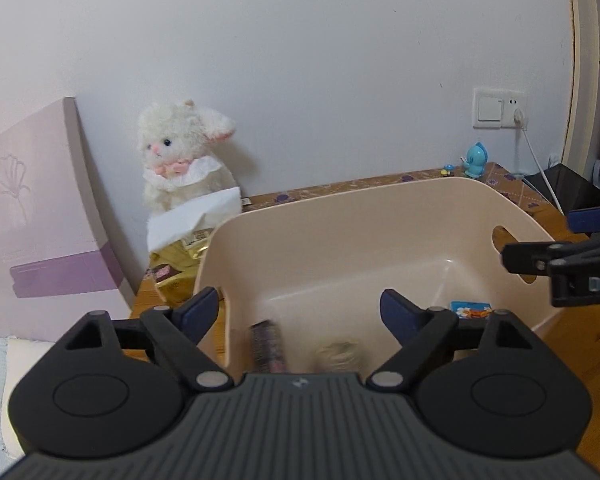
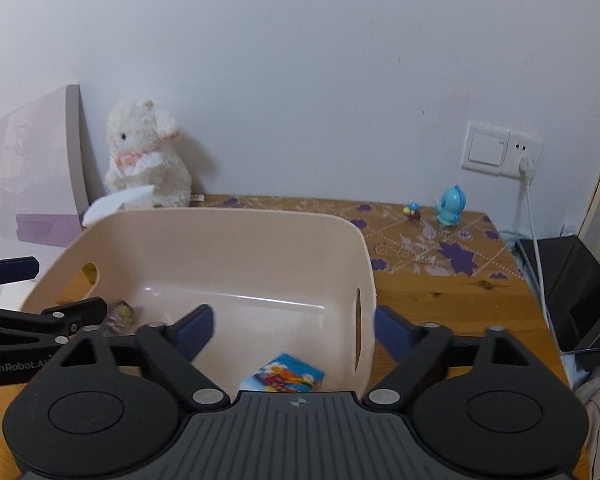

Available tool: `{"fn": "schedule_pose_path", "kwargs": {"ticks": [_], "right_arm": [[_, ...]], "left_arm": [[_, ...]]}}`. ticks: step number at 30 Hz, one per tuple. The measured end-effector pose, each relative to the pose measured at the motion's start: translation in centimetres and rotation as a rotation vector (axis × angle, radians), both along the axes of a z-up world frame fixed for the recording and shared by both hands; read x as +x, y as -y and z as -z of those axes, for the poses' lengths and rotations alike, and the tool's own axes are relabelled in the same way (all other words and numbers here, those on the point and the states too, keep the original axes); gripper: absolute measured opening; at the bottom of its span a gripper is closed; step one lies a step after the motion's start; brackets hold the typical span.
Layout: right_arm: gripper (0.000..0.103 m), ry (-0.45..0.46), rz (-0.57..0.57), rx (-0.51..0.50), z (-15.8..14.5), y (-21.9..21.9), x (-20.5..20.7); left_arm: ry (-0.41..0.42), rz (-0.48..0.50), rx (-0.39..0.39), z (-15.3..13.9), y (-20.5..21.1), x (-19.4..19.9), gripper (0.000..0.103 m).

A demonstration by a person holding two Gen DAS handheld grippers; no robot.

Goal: Organize objects
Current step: 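Carry tin and tissue pack into the bin and open both tools, then grasp the blue-and-white box with left tool while right tool grasps green scrunchie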

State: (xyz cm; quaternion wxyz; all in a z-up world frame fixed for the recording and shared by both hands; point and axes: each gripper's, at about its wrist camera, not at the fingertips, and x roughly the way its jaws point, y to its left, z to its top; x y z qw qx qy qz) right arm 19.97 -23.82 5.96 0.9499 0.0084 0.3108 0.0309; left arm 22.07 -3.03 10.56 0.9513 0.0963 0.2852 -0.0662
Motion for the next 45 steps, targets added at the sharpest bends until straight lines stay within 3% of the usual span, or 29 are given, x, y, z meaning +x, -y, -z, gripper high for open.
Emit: {"fn": "schedule_pose_path", "kwargs": {"ticks": [2,12,23,31,41,43,45], "right_arm": [[0.103,0.014,-0.003,0.002,-0.6,0.0,-1.2],[0.103,0.011,-0.032,0.026,-1.9,0.0,-6.9],[0.103,-0.106,-0.079,0.035,3.4,-1.6,-12.0],[0.103,-0.197,-0.157,0.005,7.5,-4.4,-12.9],[0.103,-0.259,-0.257,0.026,10.2,-8.6,-11.6],[0.099,-0.266,-0.253,0.03,10.9,-9.1,-10.9],[0.085,-0.27,-0.237,0.039,11.4,-9.1,-10.3]], "left_arm": [[0.0,-0.01,-0.014,-0.4,-0.6,-0.8,0.088],[0.004,-0.04,-0.032,-1.0,-3.6,-6.2,0.089],[-0.075,-0.058,-0.05,2.7,-6.1,-11.4,0.089],[-0.135,-0.071,-0.037,5.9,-6.9,-12.8,0.089],[-0.188,-0.071,-0.025,8.0,-7.4,-12.2,0.089],[-0.194,-0.071,-0.025,8.3,-7.3,-12.0,0.089],[-0.198,-0.069,-0.026,8.5,-7.2,-11.9,0.089]]}}
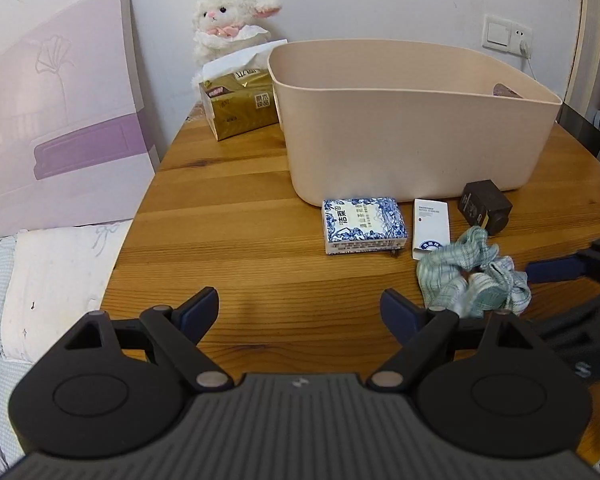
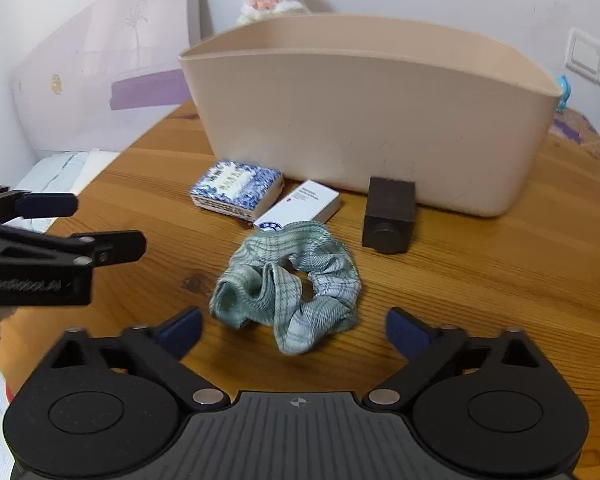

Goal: Organize objects
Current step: 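Grasp the blue-and-white box with left tool while right tool grasps green scrunchie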

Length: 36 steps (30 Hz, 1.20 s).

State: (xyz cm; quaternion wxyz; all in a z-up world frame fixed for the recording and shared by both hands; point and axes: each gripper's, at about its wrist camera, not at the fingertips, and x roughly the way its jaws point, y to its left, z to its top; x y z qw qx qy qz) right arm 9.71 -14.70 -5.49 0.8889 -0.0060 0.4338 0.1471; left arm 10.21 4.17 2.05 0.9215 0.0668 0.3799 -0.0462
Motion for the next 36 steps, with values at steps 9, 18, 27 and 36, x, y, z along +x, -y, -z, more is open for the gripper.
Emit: {"fn": "schedule_pose_path", "kwargs": {"ticks": [9,18,27,36], "right_arm": [[0.024,0.041,0.094,0.003,-0.3,2.5,0.6],[0.021,0.046,0.108,-0.021,-0.2,3.9,1.3],[0.02,0.062,0.096,-0.028,0.0,4.6,1.8],[0.016,0.068,0.091,-0.027,0.2,4.7,2.0]], "left_arm": [[-0.012,0.006,-0.019,1.0,1.3,1.7,0.089],[-0.025,-0.01,-0.05,2.1,3.0,4.3,0.089],[-0.037,-0.023,-0.066,3.0,4.2,7.3,0.089],[-0.052,-0.025,-0.076,3.5,4.3,7.9,0.065]]}}
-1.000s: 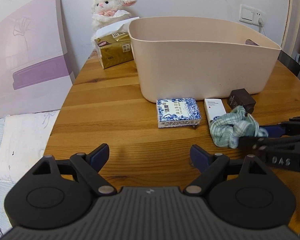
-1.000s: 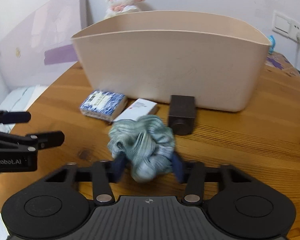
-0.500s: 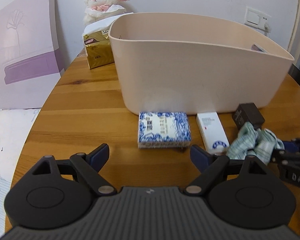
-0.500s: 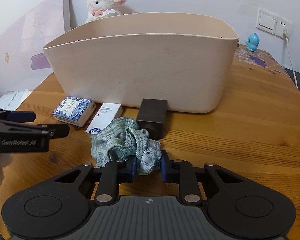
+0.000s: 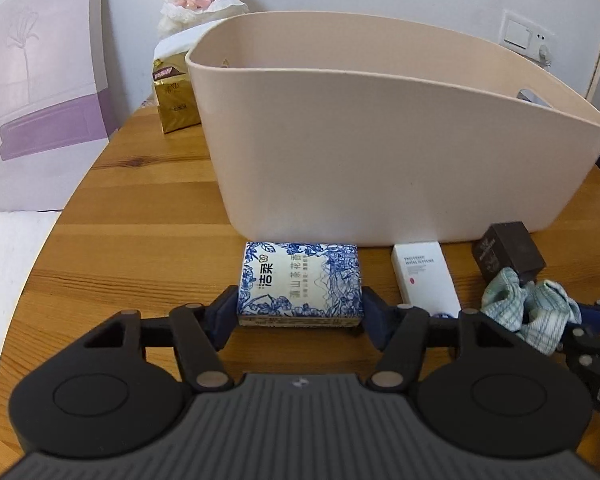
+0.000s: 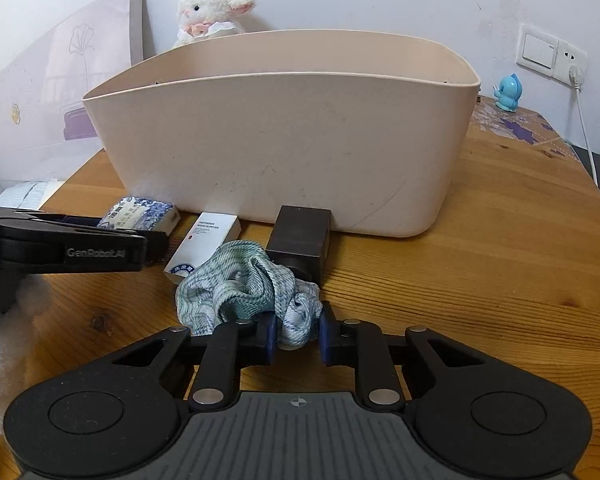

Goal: Organize objects
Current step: 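Grasp the blue-and-white box with left tool while right tool grasps green scrunchie, then lift both items into the bin and open both tools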

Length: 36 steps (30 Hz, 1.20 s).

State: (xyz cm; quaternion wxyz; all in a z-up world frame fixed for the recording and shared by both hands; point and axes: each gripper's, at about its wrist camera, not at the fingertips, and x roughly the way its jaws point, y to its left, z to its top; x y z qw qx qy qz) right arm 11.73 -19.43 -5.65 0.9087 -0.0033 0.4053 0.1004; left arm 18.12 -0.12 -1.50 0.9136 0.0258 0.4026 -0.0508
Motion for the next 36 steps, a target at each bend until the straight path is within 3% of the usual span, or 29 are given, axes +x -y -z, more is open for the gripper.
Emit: {"fn": "schedule_pose_path", "kwargs": {"ticks": [8,17,28,36], "right_arm": [[0.012,0.021,-0.026,0.01,-0.8,0.2,-1.0],[0.011,0.091,-0.036,0.04,-4.1,1.0,-3.0],[0.011,0.237,0.007,0.074,-11.0,2.6,-3.5],[0.012,0.348,0.077,0.106,-15.1,4.3,-0.5]], "left_arm": [[0.008,-0.013,-0.028,-0.9,-0.6,-2.8,0.065],[0.06,-0.02,-0.035,-3.6,-1.1,-5.5,0.065],[0.221,0.001,-0.056,-9.5,-1.6,-8.7,0.065],[0.335,0.019,-0.035,-13.2,-0.8,-6.5,0.065]]}}
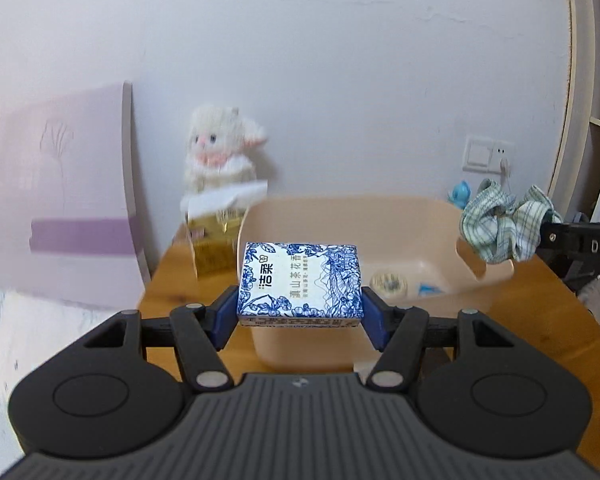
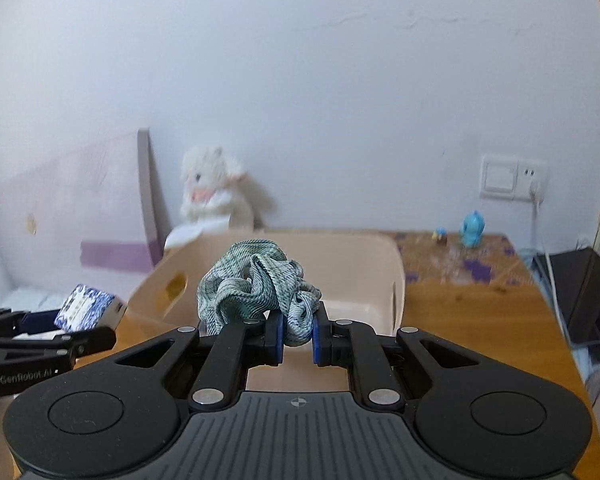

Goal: Organize objects
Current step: 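Lift both items into the bin and open both tools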

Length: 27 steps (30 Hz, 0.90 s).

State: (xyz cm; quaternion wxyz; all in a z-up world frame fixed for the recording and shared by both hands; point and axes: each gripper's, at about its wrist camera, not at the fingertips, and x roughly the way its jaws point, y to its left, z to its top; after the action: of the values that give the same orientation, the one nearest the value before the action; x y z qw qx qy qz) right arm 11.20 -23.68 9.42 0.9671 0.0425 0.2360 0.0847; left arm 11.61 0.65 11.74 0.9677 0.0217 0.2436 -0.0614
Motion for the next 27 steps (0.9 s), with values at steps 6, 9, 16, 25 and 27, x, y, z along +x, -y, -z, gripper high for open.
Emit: {"fn": "schedule_pose_path", "kwargs": {"ticks": [6,9,16,25,27], "right_arm": [[0.012,0.022,0.056,0.0,-0.4,0.9,3.7],[0.012,0.007,0.065,-0.004,0.3,1.0,5.7],[0.012,-0.075,0.094,-0.111,3.3,0.7,9.8],[0.016,-0.19,0.07,-0.259,6.9,-1.0,12.3],[0.028,-0.214,0.055,-0.28,7.4,-1.5,12.6]], "left_arm": [[0.012,-0.01,0.032,-0.9,1.4,4.7,0.065],[-0.014,-0.005,0.028,-0.4,2.3,7.4,0.065],[-0.106,0.006,0.098,3.0,5.3,12.6,0.065],[-0.219,-0.005,0.103,6.8,5.4,15.0,0.065],[-0.231,-0.006,0.103,7.0,5.1,15.0,0.066]]}}
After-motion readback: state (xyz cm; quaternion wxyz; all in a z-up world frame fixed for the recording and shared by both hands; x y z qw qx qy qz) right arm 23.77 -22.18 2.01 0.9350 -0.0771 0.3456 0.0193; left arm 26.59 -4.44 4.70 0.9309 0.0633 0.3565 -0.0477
